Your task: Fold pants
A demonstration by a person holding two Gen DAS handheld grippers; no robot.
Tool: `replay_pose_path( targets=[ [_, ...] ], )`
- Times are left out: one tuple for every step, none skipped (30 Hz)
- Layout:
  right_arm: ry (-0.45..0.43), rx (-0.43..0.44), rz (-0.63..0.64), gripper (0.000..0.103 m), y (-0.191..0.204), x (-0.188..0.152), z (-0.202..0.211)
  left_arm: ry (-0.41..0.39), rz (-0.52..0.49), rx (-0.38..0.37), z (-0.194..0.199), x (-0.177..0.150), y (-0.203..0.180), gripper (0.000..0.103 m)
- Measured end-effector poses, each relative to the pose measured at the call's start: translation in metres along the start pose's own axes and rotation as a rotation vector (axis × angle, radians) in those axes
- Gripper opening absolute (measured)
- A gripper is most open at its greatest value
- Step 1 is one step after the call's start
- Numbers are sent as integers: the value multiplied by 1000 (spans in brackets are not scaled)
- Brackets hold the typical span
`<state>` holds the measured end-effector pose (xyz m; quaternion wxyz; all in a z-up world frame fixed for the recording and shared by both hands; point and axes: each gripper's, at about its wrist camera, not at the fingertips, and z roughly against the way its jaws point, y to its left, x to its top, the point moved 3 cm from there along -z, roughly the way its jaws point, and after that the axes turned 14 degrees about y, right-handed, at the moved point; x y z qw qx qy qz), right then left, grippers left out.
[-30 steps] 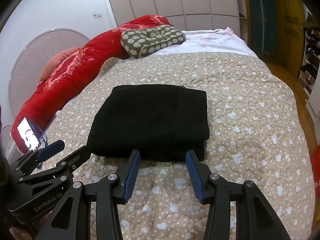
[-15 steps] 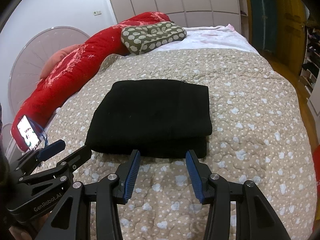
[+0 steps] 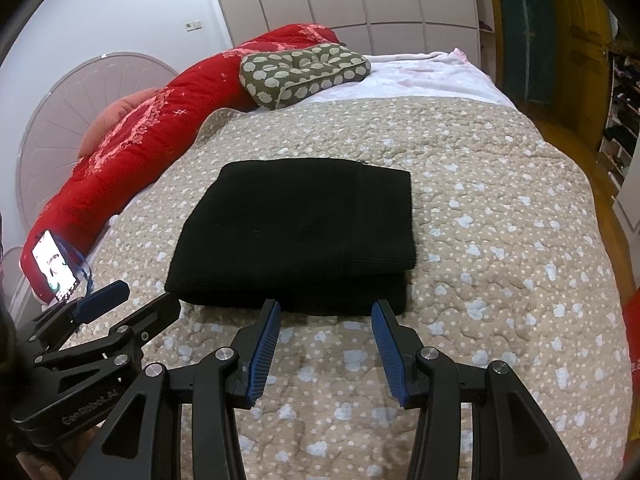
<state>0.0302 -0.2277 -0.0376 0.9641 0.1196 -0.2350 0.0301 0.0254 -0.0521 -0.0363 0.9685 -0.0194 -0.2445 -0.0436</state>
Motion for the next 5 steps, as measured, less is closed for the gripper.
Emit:
replay_pose_path(
  targets=[
    [-3, -4, -4, 46, -3, 0, 1, -1, 3, -5, -1, 0, 0, 72],
    [-7, -8, -12, 46, -7, 0, 1, 1, 7, -16, -2, 0, 1, 72],
    [-10, -13, -21, 46, -12, 0, 2, 5, 11, -28, -4, 0, 2, 72],
    [-14, -28, -30, 46, -21, 0, 2, 8, 15, -34, -5, 0, 3, 72],
    [-17, -44, -35, 46, -28, 1, 2, 8, 15, -32, -5, 0, 4, 72]
  ],
)
